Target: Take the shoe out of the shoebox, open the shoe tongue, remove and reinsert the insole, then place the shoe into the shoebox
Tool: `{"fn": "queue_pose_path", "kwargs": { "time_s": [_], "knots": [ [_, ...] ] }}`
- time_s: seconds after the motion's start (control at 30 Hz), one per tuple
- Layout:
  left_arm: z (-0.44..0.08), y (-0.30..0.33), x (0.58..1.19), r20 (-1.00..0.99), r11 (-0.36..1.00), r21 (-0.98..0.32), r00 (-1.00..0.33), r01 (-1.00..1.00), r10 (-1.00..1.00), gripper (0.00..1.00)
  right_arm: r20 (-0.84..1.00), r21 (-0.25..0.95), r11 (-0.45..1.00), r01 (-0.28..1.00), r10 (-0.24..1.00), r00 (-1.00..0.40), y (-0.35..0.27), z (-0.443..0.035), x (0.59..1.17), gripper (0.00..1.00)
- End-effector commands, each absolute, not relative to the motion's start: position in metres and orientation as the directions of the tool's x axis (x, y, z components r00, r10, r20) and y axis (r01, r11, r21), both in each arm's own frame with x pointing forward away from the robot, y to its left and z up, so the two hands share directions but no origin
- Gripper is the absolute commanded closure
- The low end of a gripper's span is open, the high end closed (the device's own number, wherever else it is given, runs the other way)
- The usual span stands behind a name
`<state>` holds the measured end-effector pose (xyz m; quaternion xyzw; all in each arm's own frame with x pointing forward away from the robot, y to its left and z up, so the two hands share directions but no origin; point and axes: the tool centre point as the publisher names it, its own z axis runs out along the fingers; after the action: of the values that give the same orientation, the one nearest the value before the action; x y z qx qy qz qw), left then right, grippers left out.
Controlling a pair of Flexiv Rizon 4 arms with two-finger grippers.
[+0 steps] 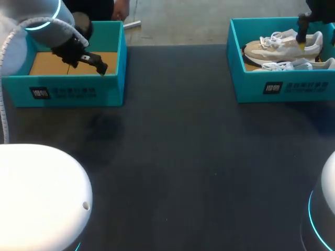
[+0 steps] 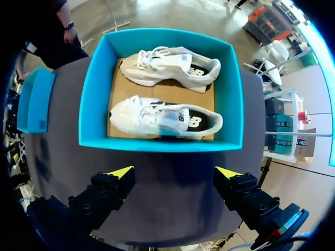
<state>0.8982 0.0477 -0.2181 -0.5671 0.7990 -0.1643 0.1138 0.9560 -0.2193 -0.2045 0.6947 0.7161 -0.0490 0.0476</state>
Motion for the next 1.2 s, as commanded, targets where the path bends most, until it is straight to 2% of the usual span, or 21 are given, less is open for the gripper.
{"fn": "queue_pose_path", "kwargs": {
  "time_s": [0.03, 0.33, 0.57, 0.73, 0.83, 1.2],
  "knots": [
    [-0.22, 0.053, 0.901, 0.008, 0.074, -0.342, -0.082, -0.937, -0.997, 0.0, -0.141, 0.035, 0.035, 0.999, 0.99, -0.029, -0.218, -0.207, 0.936, 0.0],
    [-0.228, 0.068, 0.91, 0.055, -0.05, -0.288, 0.036, -0.956, -0.998, 0.0, -0.141, 0.079, 0.056, 0.995, 0.989, -0.044, -0.212, -0.209, 0.909, 0.0],
    [-0.226, 0.086, 0.912, 0.092, -0.229, -0.211, 0.214, -0.95, -0.973, 0.0, -0.12, 0.074, 0.01, 0.997, 0.993, -0.001, -0.213, -0.215, 0.895, 0.0],
    [-0.223, 0.095, 0.909, 0.116, -0.323, -0.201, 0.305, -0.925, -0.945, 0.0, -0.115, 0.079, -0.013, 0.997, 0.993, 0.022, -0.214, -0.217, 0.889, 0.0],
    [-0.221, 0.095, 0.913, 0.074, -0.281, -0.203, 0.271, -0.938, -0.96, 0.0, -0.11, 0.08, -0.022, 0.997, 0.993, 0.031, -0.214, -0.219, 0.888, 0.0],
    [-0.221, 0.095, 0.913, 0.074, -0.281, -0.203, 0.271, -0.938, -0.96, 0.0, -0.078, 0.065, 0.025, 0.998, 0.997, -0.02, -0.219, -0.222, 0.892, 0.0]
  ]
}}
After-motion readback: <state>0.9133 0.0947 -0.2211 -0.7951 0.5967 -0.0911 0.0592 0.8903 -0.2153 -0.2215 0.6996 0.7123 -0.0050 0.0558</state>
